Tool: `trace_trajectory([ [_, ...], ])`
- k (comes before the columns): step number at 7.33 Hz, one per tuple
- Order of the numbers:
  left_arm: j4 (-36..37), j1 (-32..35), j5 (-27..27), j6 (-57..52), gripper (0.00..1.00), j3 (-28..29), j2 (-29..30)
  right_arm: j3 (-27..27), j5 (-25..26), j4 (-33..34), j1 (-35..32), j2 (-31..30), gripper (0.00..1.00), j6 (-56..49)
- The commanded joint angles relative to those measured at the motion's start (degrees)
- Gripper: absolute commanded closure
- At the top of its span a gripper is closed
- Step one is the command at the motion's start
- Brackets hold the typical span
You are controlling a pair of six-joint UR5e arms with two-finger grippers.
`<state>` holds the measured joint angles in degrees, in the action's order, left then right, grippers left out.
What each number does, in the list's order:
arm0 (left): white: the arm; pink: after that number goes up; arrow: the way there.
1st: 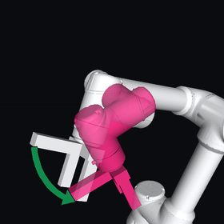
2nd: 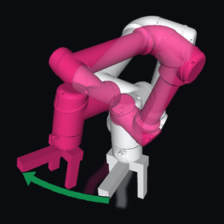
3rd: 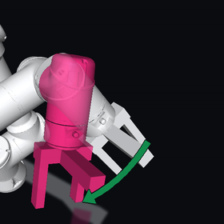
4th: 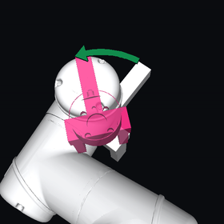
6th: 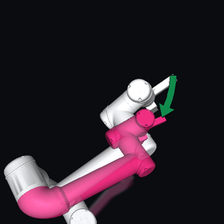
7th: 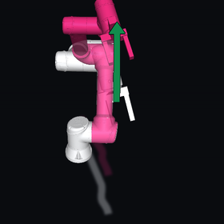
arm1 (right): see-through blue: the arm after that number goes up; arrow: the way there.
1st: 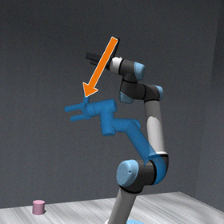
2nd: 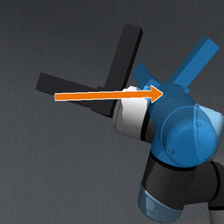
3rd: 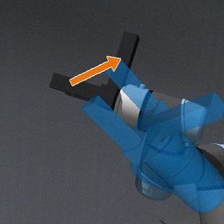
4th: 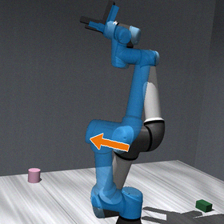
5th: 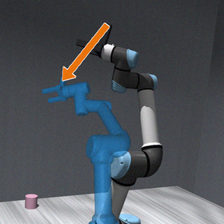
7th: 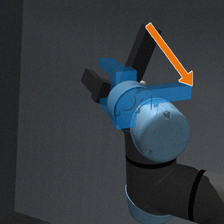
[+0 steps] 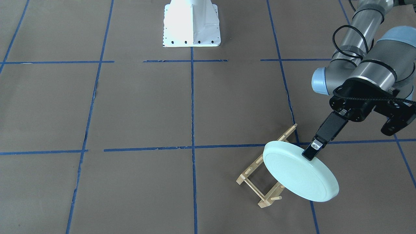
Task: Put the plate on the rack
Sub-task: 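Lift the plate with the left gripper and carry it above the rack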
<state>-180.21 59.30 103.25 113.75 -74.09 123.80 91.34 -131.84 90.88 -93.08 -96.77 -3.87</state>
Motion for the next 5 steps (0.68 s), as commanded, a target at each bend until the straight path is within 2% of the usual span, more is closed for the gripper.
trace_trajectory([
  [1, -0.85, -1.19, -0.07, -0.11, 1.00, 0.70, 0.04, 0.06, 0.00, 0.00, 0.00, 0.00, 0.00, 0.00],
  [5, -0.85, -3.13, -0.33, -0.54, 1.00, 1.66, -0.22, -0.02, 0.00, 0.00, 0.00, 0.00, 0.00, 0.00],
])
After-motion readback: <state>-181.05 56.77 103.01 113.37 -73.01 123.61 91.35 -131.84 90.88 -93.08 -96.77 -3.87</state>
